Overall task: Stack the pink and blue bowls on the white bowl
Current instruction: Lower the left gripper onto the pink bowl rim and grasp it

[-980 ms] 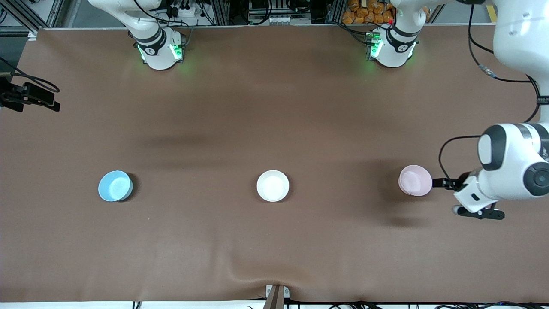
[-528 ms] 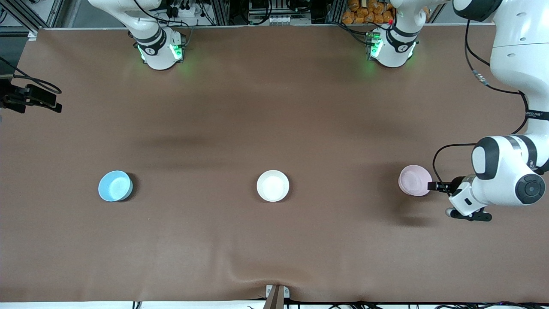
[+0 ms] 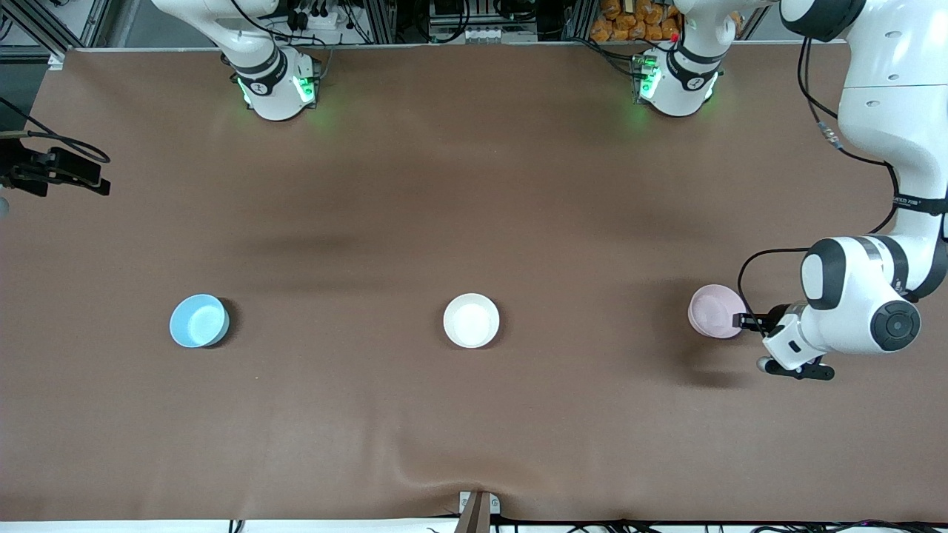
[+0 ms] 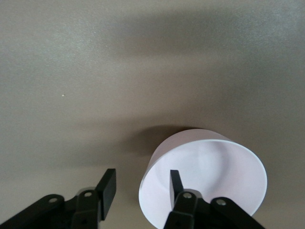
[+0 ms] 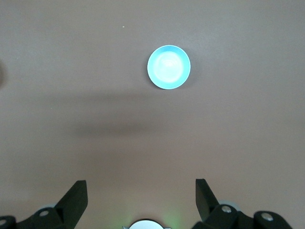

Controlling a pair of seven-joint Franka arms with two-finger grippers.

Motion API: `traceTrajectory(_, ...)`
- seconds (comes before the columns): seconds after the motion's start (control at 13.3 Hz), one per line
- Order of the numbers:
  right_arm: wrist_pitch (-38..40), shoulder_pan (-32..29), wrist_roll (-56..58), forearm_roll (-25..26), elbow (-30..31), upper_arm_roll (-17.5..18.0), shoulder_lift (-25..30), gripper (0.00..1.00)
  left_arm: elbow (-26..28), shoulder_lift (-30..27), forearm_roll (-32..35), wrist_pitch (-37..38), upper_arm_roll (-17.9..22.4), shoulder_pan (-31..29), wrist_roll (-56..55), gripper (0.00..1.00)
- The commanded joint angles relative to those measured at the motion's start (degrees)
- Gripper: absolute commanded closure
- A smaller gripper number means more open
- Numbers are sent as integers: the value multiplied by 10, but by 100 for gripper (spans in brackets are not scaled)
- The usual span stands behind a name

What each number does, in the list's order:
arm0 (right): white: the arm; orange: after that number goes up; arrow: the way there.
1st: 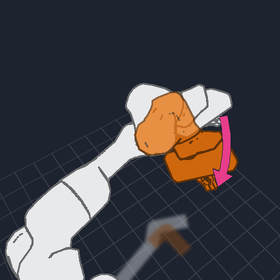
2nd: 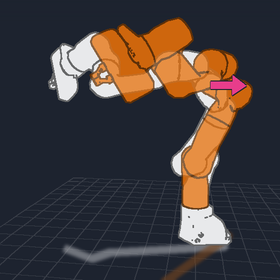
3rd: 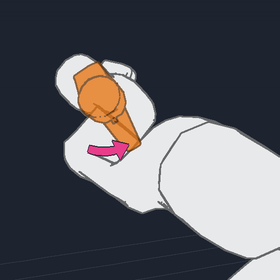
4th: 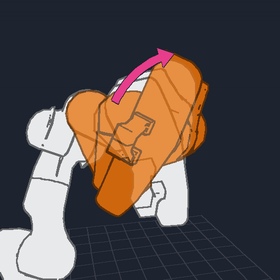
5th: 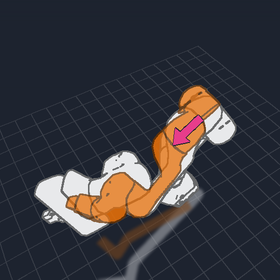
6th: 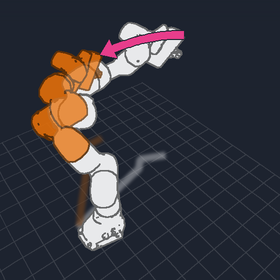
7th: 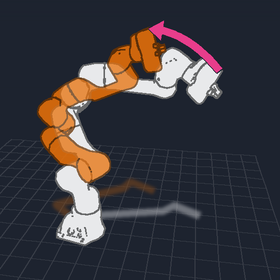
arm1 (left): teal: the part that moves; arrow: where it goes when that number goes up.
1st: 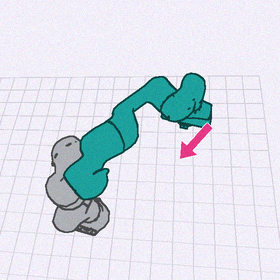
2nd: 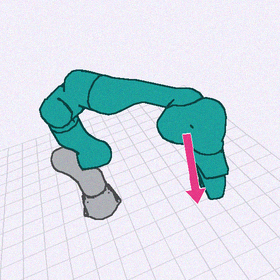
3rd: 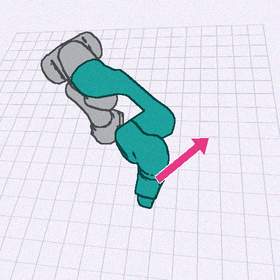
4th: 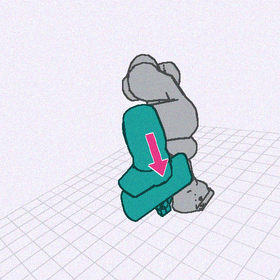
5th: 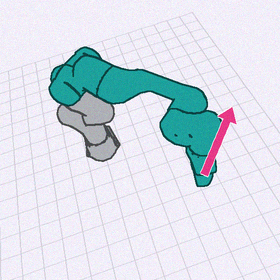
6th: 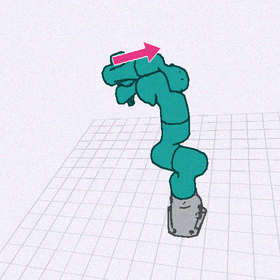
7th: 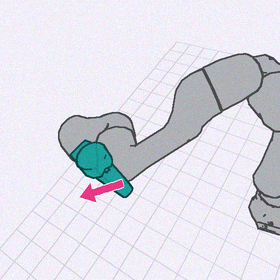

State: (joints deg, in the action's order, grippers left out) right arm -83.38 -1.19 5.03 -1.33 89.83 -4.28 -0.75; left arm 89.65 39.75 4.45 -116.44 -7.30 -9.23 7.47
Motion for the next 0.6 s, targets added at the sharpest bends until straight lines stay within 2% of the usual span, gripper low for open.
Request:
traceTrajectory(0.0,-13,8,1,-1,5,-6,-11,0,3,5,-8,-15,1,4,3,48)
traceTrajectory(0.23,-32,10,46,-1,1,-6,-39,0,4,7,-8,-16,1,2,6,50)
traceTrajectory(0.3,-48,10,58,-2,0,-6,-52,0,4,7,-8,-15,1,1,8,55)
traceTrajectory(0.45,-64,15,60,-3,0,-4,-70,0,6,7,-8,-15,1,1,9,92)
traceTrajectory(0.53,-65,19,60,-3,1,-4,-74,0,6,5,-8,-12,1,3,9,100)
